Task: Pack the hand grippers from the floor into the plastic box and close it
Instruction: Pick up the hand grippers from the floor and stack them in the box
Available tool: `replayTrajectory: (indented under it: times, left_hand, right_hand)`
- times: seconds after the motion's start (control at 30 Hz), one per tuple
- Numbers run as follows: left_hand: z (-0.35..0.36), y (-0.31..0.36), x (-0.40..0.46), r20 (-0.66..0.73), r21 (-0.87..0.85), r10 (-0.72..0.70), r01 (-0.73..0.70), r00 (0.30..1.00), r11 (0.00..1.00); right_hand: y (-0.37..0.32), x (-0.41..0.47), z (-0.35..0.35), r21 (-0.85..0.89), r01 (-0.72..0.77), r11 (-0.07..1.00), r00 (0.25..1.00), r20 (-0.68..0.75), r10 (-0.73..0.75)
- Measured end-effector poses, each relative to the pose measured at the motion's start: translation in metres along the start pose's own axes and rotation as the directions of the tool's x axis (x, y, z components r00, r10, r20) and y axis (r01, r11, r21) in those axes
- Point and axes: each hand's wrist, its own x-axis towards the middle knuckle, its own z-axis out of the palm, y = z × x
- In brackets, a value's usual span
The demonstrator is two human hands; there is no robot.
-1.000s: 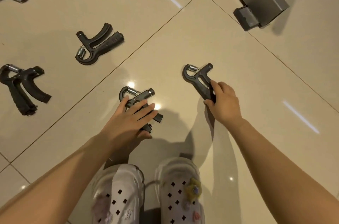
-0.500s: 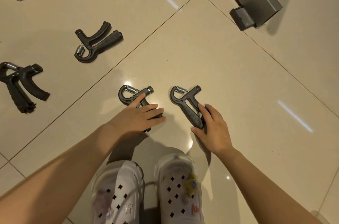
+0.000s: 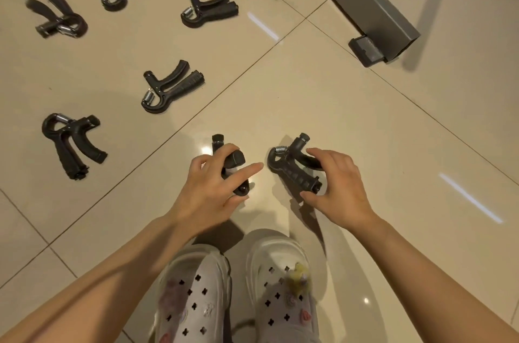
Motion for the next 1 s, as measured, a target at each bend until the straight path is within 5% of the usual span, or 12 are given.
replayTrajectory:
  times: [0.43,0.67,1.0]
  left_hand:
    - [-0.108,0.104,-0.055,-0.124,0.031,0.046,-0.043,0.991,0.999]
    - [-0.174,0.186,-0.094,-0.162,0.148,0.133,-0.110,0.978,0.983]
    - [-0.227,0.303,-0.083,-0.023,0.263,0.322,-0.305,0.946,0.915]
  right_hand:
    - [-0.080,-0.123,-0.104,-0.155,0.252,0.955,0.951,-0.145,-0.274]
    - [-0.105,-0.225,-0.169,-0.174,0.259,0.950,0.934,-0.205,-0.293]
    - [-0.088,-0.350,-0.242,-0.155,0.146,0.977,0.909,-0.368,-0.194]
